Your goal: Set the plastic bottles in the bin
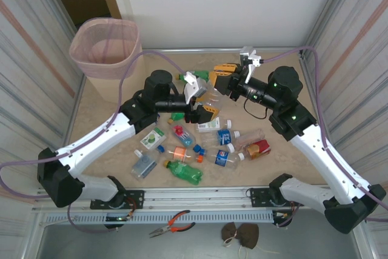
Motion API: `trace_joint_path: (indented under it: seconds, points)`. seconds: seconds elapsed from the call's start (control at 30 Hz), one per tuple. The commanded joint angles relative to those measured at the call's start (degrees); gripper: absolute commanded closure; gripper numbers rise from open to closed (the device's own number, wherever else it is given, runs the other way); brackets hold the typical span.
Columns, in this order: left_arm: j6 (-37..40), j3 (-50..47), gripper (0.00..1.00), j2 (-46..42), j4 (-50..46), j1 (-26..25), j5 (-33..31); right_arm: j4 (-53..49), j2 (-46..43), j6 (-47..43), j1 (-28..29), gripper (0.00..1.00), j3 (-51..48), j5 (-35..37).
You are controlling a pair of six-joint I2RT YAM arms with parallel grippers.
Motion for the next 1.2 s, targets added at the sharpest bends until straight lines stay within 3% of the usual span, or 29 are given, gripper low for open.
trace_joint_path:
  seconds: [0.0,0.27,0.47,0.57,0.83,0.97,1.17]
  points:
    - [2.0,-1.0,0.39,-2.4,0.5,-0.5,4.6,2.3,-1.2,0.3,0.7,0.94,2.8,0.9]
    - [3.3,-1.3,0.48,-4.4,-1.0,-0.4,3.6,1.5,-1.1,-0.3,2.1,0.91,3.7,1.7]
    - [3.2,-0.1,0.48,-5.9,-4.6,2.1,-1.2,-0.8,-1.9,-1.3,2.2,0.40,4.3,4.8]
    - [3.0,1.3,0.48,-6.5,-7.6,5.1,-1.7,-2.2,-2.4,-2.8,2.3,0.30,4.2,6.3]
    - [5.9,10.1,0.48,-7.3,-21.8,17.3,-3.7,-4.6,-5.1,-6.0,2.2,0.25,4.1,10.1]
    - [8.2,17.4,0.47,-5.6,-29.7,26.3,-4.5,-4.8,-5.3,-7.1,2.2,0.25,4.1,10.6]
    - [3.9,27.1,0.47,-0.5,-34.2,41.4,-7.1,-6.7,-6.0,-9.4,2.2,0.24,4.7,11.8]
